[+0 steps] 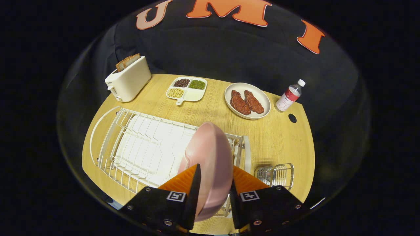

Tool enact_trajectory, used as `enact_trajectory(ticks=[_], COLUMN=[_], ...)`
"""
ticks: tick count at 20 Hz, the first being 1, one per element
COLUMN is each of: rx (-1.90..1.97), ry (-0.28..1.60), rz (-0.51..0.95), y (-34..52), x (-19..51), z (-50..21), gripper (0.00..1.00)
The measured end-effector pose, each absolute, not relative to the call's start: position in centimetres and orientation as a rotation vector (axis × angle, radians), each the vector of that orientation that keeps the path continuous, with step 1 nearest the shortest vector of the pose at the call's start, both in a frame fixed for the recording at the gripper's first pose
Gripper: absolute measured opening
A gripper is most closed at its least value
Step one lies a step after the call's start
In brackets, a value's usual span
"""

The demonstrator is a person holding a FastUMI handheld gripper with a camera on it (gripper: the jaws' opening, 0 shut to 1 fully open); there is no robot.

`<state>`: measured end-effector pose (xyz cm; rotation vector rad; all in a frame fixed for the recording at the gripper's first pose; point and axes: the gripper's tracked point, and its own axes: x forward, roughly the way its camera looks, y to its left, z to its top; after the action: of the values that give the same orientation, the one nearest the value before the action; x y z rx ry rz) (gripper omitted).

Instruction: Take the plate from the dish rack, then take the spoon from the basket and place it into the plate.

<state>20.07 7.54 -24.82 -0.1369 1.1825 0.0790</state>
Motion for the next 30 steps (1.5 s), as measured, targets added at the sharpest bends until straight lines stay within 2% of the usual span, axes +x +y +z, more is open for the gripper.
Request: enact_trajectory(ticks=[5, 10, 13, 23, 30], rx=[-0.133, -0.087, -0.112, -0.132, -0.051], ry=[1.092, 1.041, 0.991, 0.899, 0.910], rz=[-0.030, -0.079, -0.080, 0.094, 0.194], y=[6.1, 5.0, 4.2, 5.4, 7.4], x=[22.2, 22.7, 22.4, 13.5, 6.9], z=[-22.4, -19.9, -18.2, -15.6, -17.7], gripper=[0.31, 0.24, 0.23, 0.23, 0.23])
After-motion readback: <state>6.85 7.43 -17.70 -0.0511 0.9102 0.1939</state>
